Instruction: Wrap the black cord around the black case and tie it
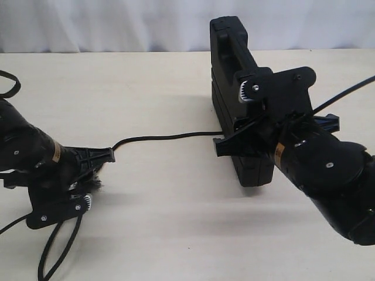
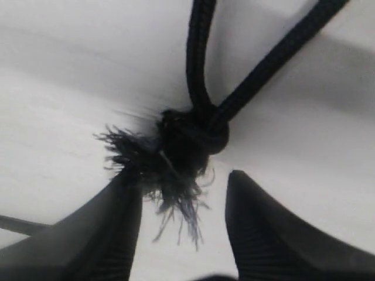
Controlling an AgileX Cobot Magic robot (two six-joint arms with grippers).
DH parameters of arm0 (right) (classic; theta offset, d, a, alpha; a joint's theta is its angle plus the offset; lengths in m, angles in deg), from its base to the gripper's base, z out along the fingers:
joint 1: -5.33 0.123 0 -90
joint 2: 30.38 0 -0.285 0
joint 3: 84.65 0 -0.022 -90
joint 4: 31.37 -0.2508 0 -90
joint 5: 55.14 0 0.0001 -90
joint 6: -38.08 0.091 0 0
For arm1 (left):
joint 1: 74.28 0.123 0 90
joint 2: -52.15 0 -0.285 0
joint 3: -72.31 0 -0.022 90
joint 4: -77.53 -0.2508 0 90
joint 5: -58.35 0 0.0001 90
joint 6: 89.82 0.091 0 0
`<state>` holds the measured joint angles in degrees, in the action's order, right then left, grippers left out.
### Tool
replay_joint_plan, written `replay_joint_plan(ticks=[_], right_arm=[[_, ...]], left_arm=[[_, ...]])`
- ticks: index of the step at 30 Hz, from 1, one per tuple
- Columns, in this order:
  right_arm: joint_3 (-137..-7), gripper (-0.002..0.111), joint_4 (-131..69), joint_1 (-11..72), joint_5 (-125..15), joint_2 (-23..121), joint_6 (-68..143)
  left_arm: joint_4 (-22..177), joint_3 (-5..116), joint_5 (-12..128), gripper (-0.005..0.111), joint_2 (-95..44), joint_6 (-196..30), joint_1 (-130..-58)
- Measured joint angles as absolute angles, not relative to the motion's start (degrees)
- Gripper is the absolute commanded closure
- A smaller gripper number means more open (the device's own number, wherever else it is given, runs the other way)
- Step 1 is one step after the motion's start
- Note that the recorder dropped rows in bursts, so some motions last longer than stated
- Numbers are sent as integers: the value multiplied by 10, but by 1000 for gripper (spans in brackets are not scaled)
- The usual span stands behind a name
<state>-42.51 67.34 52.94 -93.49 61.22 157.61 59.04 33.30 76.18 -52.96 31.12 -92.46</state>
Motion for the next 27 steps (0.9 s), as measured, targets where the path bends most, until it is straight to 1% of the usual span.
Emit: replay_joint_plan(ticks=[11,13,16,17,19,23,27], right_arm=[[-425,104,673,529,-935,612,1576],[-425,104,673,529,-934,612,1576],[-425,104,673,529,-932,612,1576],[-425,104,673,529,-932,612,1576],[-425,104,673,529,-931,612,1576],[-425,104,673,529,-929,612,1576],[-425,104,673,529,-928,612,1576]], left_arm=[[586,333,743,63,-571,311,-958],[586,334,741,70,-574,311,-958],[584,335,740,88,-576,306,-958],[584,335,740,97,-576,302,-958],[584,335,738,107,-576,280,-958],[586,331,733,107,-564,191,-958],[587,342,683,107,-513,8,-958]])
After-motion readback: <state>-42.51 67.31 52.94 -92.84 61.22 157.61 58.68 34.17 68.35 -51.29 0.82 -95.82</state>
